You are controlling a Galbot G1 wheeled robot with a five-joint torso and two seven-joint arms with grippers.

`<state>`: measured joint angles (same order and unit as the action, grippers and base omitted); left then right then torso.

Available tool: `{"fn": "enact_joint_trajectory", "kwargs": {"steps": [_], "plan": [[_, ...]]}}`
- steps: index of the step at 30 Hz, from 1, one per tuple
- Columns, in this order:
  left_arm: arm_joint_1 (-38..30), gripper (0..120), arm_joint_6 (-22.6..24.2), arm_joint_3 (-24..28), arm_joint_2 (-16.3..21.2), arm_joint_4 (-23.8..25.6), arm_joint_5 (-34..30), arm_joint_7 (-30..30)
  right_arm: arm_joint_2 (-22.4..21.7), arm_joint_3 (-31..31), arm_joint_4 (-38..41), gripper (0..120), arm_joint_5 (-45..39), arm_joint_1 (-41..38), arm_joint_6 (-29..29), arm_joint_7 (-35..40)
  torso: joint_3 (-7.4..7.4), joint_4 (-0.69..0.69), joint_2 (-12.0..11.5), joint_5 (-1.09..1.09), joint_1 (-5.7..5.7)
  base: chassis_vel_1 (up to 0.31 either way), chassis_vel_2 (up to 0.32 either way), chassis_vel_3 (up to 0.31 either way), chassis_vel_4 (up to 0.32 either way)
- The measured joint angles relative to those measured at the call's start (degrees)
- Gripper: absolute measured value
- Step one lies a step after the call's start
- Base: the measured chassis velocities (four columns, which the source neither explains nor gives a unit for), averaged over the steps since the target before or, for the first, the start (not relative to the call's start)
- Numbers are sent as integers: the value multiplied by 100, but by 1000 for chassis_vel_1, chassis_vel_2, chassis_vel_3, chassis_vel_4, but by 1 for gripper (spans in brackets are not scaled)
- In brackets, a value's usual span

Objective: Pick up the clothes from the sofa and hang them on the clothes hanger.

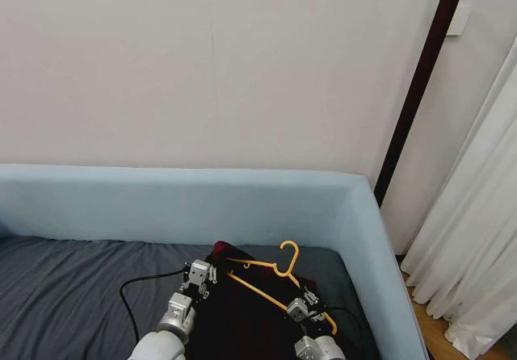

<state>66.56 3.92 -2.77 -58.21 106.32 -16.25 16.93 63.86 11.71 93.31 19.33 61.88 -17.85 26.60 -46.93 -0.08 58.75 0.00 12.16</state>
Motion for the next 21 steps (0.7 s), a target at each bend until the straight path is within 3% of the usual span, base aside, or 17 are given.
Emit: {"fn": "enact_joint_trajectory", "kwargs": {"steps": [6,11,15,21], "plan": [[-72,0,-49,264,-132,45,61,36,73,189,-82,5,98,-123,59,160,0,0,0,0,0,0,0,0,0],[-142,0,-53,333,-203,9,98,50,149,227,-242,5,586,-191,382,165,0,0,0,0,0,0,0,0,0],[-37,0,-53,346,-177,74,214,26,253,-24,-618,5,1566,-262,754,137,0,1,0,0,0,0,0,0,0],[90,0,-84,418,-144,77,323,4,269,-117,-786,5,1726,-344,807,103,0,-1,0,0,0,0,0,0,0]]}}
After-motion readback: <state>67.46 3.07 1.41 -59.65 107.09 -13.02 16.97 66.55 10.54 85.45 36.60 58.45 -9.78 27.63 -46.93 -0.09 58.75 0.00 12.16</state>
